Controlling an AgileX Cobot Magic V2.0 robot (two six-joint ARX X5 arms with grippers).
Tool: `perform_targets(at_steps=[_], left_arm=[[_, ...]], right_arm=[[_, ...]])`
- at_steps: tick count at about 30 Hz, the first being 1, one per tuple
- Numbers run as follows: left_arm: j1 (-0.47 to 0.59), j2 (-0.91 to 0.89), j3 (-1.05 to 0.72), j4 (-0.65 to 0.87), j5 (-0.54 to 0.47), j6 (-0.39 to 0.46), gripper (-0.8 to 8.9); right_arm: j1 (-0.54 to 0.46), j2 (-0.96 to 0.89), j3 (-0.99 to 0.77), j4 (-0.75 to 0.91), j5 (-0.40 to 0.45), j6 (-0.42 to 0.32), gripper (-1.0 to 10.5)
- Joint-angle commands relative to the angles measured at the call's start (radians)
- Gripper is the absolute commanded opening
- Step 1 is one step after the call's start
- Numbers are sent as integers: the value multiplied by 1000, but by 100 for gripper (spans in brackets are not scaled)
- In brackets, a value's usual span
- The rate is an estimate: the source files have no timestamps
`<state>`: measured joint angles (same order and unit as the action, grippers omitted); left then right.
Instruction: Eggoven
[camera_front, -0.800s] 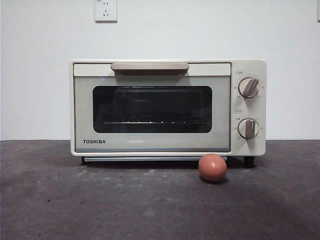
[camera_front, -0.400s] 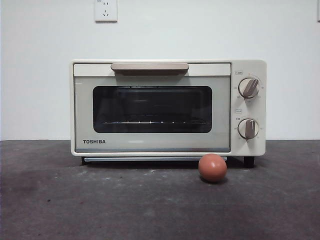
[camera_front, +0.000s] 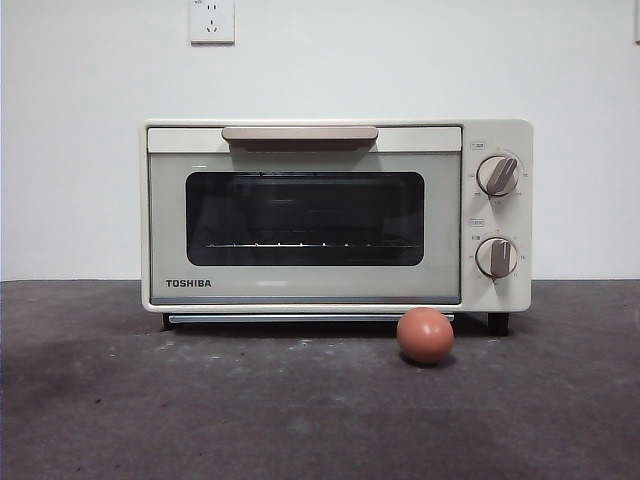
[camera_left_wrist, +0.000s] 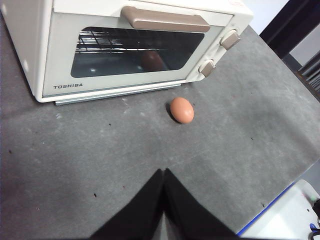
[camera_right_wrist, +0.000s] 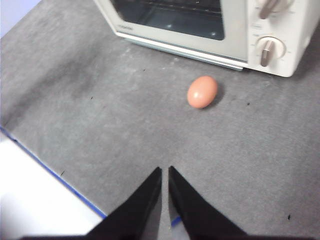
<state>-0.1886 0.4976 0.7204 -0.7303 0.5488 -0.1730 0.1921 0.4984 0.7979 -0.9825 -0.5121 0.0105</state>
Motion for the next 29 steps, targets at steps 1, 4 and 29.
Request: perform_targets(at_steps=[1, 4, 29], left_arm=[[-4, 5, 16, 14, 0, 15, 7], [-4, 5, 15, 14, 1, 15, 7], [-4, 5, 15, 20, 1, 15, 7]], right_arm=[[13, 8, 19, 10, 6, -13, 12], [15, 10, 19, 12, 7, 6, 152], [219, 438, 19, 380, 161, 253, 365]])
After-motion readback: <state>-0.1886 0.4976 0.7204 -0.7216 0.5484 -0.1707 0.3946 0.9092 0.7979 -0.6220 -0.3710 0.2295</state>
